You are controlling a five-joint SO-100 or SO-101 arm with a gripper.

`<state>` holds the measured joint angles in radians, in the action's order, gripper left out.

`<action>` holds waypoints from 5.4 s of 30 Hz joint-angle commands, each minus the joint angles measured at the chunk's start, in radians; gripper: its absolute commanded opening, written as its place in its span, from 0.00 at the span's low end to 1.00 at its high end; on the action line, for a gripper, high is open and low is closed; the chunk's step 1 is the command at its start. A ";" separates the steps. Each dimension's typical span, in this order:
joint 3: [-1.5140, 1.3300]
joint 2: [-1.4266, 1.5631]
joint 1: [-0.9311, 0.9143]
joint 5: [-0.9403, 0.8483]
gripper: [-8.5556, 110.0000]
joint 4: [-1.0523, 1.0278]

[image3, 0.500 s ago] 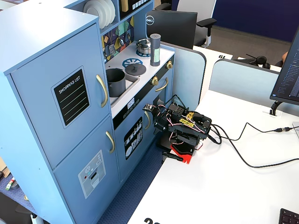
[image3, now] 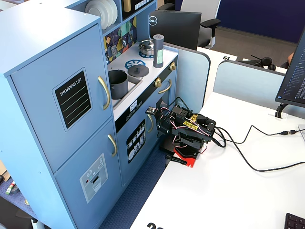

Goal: Put salt in the gray recipient

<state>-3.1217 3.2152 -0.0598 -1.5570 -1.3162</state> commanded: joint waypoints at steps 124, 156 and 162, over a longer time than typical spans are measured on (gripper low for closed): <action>1.749 -1.111 -0.038 1.844 0.07 0.736; 1.916 -1.296 0.172 2.680 0.07 0.815; 1.758 -1.233 0.103 2.683 0.07 0.782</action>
<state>-1.3223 1.9129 0.0813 1.1121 -0.5384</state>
